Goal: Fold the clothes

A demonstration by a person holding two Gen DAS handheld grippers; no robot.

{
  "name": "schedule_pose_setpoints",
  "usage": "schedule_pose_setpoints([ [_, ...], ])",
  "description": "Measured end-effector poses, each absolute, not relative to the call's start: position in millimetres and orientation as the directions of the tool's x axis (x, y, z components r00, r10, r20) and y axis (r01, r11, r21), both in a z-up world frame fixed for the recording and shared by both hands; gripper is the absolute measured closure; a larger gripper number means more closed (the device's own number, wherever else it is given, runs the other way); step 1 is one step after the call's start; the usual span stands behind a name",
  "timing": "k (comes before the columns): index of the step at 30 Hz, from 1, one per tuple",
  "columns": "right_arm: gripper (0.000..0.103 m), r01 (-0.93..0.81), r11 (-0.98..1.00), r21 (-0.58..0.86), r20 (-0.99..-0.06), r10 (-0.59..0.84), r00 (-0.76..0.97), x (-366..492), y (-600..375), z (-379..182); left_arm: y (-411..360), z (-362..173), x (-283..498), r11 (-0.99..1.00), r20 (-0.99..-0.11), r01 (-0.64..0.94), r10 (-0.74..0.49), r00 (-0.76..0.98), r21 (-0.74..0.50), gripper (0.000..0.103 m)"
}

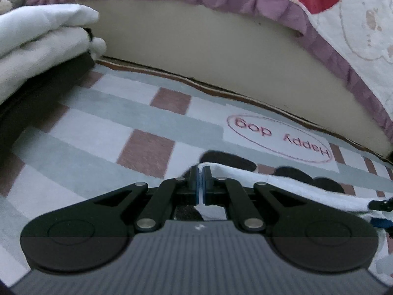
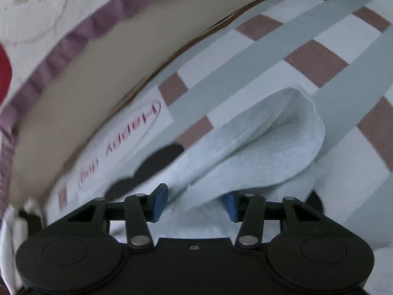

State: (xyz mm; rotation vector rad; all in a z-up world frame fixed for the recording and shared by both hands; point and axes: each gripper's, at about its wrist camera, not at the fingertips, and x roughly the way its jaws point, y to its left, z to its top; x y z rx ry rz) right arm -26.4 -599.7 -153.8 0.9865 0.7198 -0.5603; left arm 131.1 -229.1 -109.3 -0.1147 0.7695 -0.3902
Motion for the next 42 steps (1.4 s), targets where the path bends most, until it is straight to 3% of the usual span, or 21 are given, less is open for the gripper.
schedule_pose_setpoints([
  [2,0.057,0.704,0.501,0.504,-0.77,-0.108,0.628,-25,-595,-152,-225,-104,129,0.92,-0.626,0.306,-0.39,0.675,-0.244,0.101],
  [3,0.088,0.701,0.531,0.476,-0.781,-0.11,0.614,-24,-592,-151,-223,-101,129,0.919,-0.612,0.311,-0.394,0.686,-0.242,0.101],
  [4,0.097,0.693,0.56,0.453,-0.787,-0.113,0.606,-26,-589,-148,-222,-99,129,0.918,-0.609,0.316,-0.395,0.688,-0.239,0.101],
  [7,0.098,0.654,0.661,0.366,-0.794,-0.145,0.591,-36,-577,-130,-221,-95,131,0.916,-0.606,0.329,-0.399,0.688,-0.229,0.101],
  [12,0.098,0.558,0.819,-0.129,-0.733,-0.458,0.503,-64,-532,-95,-218,-99,135,0.912,-0.653,0.287,-0.41,0.637,-0.293,0.101],
  [18,0.1,0.66,0.709,-0.248,-0.664,-0.62,0.418,-126,-548,-77,-220,-108,121,0.892,-0.72,0.327,-0.447,0.531,-0.312,0.1],
  [20,0.099,0.718,0.647,-0.257,-0.635,-0.673,0.379,-141,-564,-78,-225,-116,109,0.876,-0.757,0.371,-0.463,0.462,-0.309,0.1],
  [24,0.099,0.793,0.589,-0.157,-0.716,-0.621,0.32,-164,-610,-109,-235,-126,88,0.84,-0.802,0.469,-0.468,0.371,-0.273,0.097],
  [28,0.1,0.831,0.549,-0.082,-0.738,-0.595,0.32,-171,-624,-120,-240,-108,84,0.763,-0.727,0.599,-0.551,0.409,-0.241,0.094],
  [29,0.099,0.829,0.552,-0.09,-0.738,-0.596,0.317,-169,-624,-121,-241,-103,83,0.742,-0.706,0.63,-0.573,0.416,-0.231,0.08],
  [30,0.099,0.825,0.556,-0.102,-0.736,-0.6,0.314,-167,-623,-121,-242,-98,83,0.719,-0.684,0.659,-0.595,0.422,-0.219,0.058],
  [32,0.099,0.811,0.568,-0.137,-0.723,-0.617,0.311,-166,-618,-118,-251,-91,81,0.676,-0.654,0.719,-0.619,0.435,-0.162,0.051],
  [34,0.099,0.798,0.58,-0.164,-0.709,-0.632,0.314,-168,-611,-113,-267,-96,77,0.623,-0.637,0.779,-0.629,0.446,-0.071,0.051],
  [37,0.099,0.781,0.597,-0.186,-0.694,-0.642,0.326,-169,-600,-107,-293,-116,77,0.551,-0.691,0.833,-0.589,0.42,0.036,0.051],
  [39,0.099,0.775,0.607,-0.176,-0.686,-0.64,0.346,-171,-598,-102,-308,-129,76,0.499,-0.725,0.861,-0.558,0.403,0.095,0.063],
  [41,0.099,0.771,0.616,-0.159,-0.685,-0.631,0.363,-172,-600,-98,-316,-139,76,0.46,-0.746,0.878,-0.538,0.391,0.129,0.066],
  [42,0.099,0.771,0.62,-0.146,-0.689,-0.623,0.37,-172,-602,-97,-321,-143,80,0.456,-0.757,0.879,-0.524,0.391,0.138,0.072],
])
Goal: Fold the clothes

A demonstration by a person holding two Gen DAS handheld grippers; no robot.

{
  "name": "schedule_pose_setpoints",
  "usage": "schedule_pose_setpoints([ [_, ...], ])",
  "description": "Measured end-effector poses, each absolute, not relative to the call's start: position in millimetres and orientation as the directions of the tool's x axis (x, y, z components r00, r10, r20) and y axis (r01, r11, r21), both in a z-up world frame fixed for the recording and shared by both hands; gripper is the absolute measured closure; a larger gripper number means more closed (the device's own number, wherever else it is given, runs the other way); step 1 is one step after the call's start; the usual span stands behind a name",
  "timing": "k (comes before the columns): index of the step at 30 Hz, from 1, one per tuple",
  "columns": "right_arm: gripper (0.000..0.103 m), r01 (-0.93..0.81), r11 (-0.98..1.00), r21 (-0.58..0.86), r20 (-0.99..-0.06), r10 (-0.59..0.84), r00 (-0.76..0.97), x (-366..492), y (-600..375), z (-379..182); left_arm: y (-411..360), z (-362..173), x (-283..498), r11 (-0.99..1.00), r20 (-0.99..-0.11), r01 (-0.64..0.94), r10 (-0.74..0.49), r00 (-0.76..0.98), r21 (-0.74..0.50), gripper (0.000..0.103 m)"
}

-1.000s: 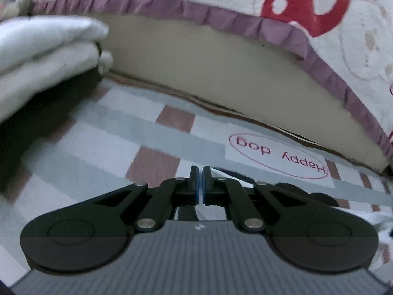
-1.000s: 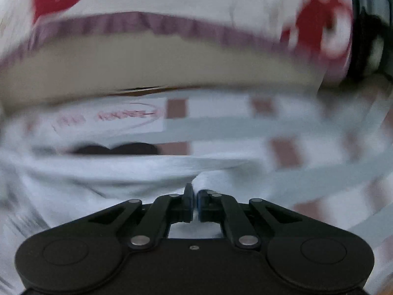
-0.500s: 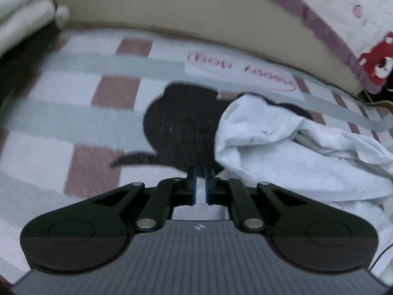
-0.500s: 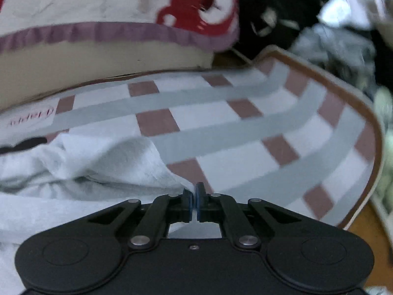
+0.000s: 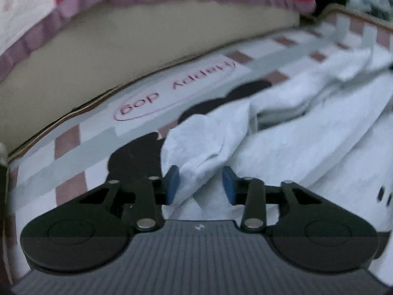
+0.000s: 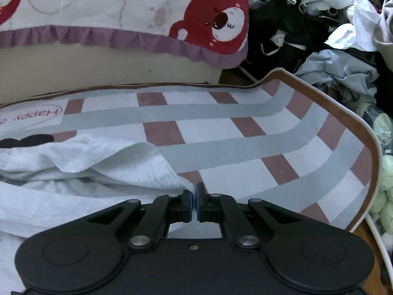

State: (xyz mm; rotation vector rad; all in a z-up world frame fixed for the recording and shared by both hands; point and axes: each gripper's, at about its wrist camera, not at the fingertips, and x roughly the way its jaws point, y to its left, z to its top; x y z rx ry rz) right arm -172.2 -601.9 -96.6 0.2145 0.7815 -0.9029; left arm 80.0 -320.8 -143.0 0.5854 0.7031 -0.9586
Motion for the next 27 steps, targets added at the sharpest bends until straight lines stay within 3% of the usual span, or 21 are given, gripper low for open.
schedule_pose_setpoints([
  [1,0.099,0.769,0.625,-0.13,-0.694,-0.611,0.38,-172,-604,-94,-324,-146,87,0.467,-0.768,0.874,-0.507,0.39,0.136,0.079],
  [2,0.099,0.766,0.633,-0.113,-0.699,-0.599,0.392,-171,-607,-91,-326,-147,94,0.486,-0.781,0.864,-0.486,0.391,0.13,0.097],
  [6,0.099,0.714,0.689,-0.126,-0.655,-0.598,0.461,-163,-614,-69,-312,-116,121,0.652,-0.728,0.747,-0.448,0.519,0.132,0.098],
  [11,0.099,0.704,0.71,0.013,-0.559,-0.579,0.594,-167,-628,-23,-256,-38,146,0.82,-0.576,0.57,-0.49,0.654,-0.05,0.098],
  [15,0.099,0.686,0.721,0.096,-0.51,-0.556,0.656,-174,-620,-6,-236,5,137,0.853,-0.439,0.519,-0.45,0.778,0.046,0.098],
  [23,0.099,0.527,0.833,0.168,-0.361,-0.446,0.819,-182,-587,59,-215,33,181,0.88,-0.478,0.465,-0.37,0.797,0.094,0.098],
  [27,0.099,0.493,0.851,0.182,-0.499,-0.352,0.792,-131,-597,71,-204,46,204,0.891,-0.499,0.438,-0.328,0.802,0.118,0.098],
])
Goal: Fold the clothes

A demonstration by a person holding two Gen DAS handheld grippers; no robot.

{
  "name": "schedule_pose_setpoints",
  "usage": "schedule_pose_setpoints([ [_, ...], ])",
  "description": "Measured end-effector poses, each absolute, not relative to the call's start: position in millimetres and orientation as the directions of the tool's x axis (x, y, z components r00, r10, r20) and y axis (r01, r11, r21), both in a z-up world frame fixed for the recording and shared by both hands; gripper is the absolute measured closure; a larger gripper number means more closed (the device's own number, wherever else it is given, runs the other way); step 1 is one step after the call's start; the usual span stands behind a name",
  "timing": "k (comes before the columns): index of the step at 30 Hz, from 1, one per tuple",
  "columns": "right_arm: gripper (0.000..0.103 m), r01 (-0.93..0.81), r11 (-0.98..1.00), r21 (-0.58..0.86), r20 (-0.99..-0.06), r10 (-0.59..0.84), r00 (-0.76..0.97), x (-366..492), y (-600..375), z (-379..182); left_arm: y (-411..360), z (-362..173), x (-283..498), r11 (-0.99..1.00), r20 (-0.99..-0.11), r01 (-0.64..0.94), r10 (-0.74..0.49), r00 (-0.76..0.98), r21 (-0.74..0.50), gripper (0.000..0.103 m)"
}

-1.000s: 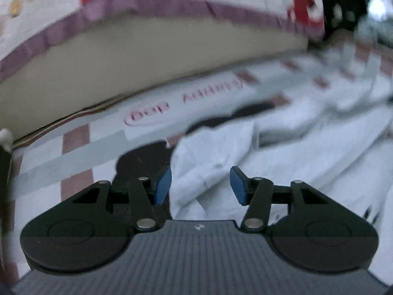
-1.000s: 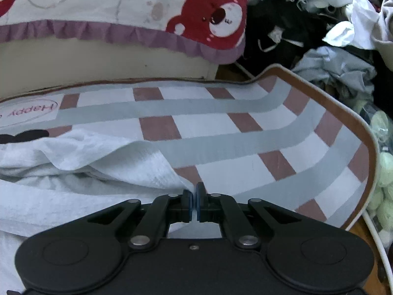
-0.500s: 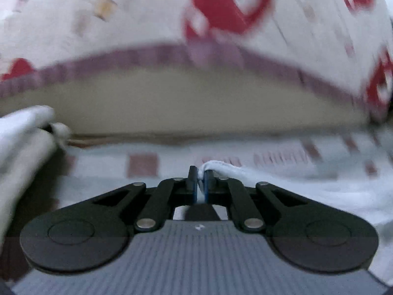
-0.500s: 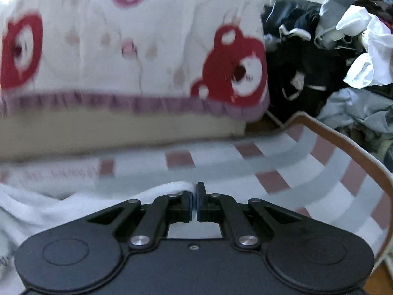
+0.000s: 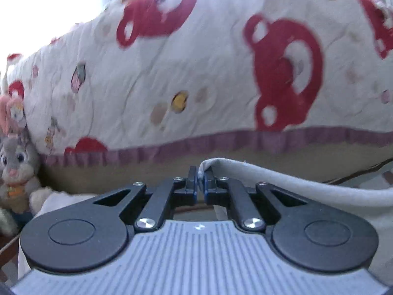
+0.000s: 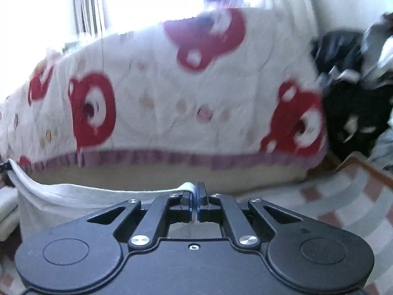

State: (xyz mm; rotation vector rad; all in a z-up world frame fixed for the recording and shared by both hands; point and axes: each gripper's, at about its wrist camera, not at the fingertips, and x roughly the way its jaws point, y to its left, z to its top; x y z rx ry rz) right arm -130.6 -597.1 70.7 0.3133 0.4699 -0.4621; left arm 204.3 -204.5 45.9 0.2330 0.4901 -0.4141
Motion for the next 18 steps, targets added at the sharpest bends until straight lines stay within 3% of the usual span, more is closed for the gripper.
schedule_pose_setpoints([
  [4,0.099,0.516,0.855,0.057,-0.606,-0.381,0.699,-34,-625,86,-210,22,244,0.899,-0.555,0.417,-0.28,0.783,0.135,0.098],
  [9,0.1,0.554,0.833,-0.014,-0.644,-0.431,0.632,75,-671,106,-229,-17,295,0.915,-0.638,0.391,-0.244,0.731,0.098,0.098],
  [16,0.099,0.606,0.795,-0.016,-0.692,-0.446,0.567,136,-684,67,-247,-77,349,0.928,-0.745,0.359,-0.171,0.645,0.098,0.097],
  [18,0.093,0.618,0.785,-0.045,-0.716,-0.457,0.528,145,-684,51,-250,-96,354,0.921,-0.759,0.379,-0.18,0.626,0.094,0.095],
])
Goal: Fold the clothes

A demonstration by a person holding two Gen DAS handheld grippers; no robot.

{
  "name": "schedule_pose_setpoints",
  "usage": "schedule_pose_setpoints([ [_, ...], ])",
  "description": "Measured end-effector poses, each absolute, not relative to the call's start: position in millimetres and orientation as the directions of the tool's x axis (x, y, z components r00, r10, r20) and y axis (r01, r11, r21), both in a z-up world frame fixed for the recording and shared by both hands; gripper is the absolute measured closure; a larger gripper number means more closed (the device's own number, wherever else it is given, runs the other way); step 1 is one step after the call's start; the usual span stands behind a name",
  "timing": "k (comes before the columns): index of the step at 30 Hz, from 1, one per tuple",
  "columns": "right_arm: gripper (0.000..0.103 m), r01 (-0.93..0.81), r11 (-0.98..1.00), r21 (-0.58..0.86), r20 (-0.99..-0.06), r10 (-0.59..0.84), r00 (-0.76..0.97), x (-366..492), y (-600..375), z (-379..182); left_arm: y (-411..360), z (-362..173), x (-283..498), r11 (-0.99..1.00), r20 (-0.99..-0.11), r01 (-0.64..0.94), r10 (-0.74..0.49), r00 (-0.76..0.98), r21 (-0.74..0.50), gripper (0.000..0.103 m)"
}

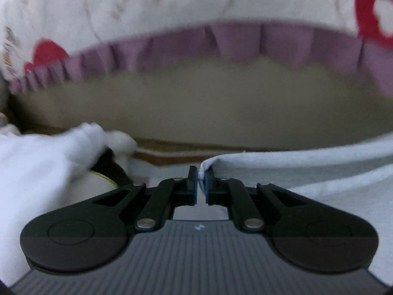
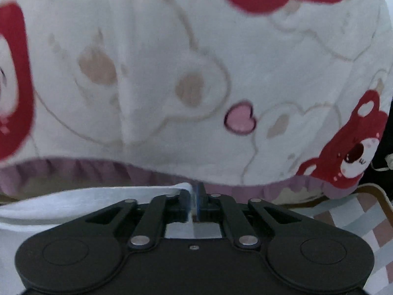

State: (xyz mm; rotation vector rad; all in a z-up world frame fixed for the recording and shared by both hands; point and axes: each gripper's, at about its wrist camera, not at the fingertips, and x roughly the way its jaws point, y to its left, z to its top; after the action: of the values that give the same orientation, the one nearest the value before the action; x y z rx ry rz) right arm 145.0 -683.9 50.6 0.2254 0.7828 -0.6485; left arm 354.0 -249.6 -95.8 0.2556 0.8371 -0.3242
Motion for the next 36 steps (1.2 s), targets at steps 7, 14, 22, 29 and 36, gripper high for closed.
schedule_pose_setpoints([
  [7,0.043,0.694,0.705,0.15,-0.803,-0.322,0.501,142,-711,5,-229,-127,367,0.931,-0.758,0.351,-0.301,0.579,-0.102,0.06],
  [14,0.042,0.608,0.453,0.652,-0.659,-0.058,0.75,101,-729,-6,-190,-136,379,0.857,-0.724,0.368,-0.506,0.47,-0.36,0.06],
  [22,0.043,0.53,0.747,0.401,-0.788,-0.013,0.616,99,-667,-45,-219,-159,318,0.694,-0.751,0.706,-0.539,0.381,-0.14,0.06],
  [29,0.044,0.272,0.962,-0.016,-0.824,-0.167,0.541,91,-600,-55,-266,-189,276,0.621,-0.801,0.782,-0.492,0.341,-0.048,0.06],
  [36,0.043,0.401,0.916,0.006,-0.876,-0.189,0.445,70,-574,-63,-298,-207,279,0.666,-0.824,0.746,-0.416,0.385,0.012,0.053],
])
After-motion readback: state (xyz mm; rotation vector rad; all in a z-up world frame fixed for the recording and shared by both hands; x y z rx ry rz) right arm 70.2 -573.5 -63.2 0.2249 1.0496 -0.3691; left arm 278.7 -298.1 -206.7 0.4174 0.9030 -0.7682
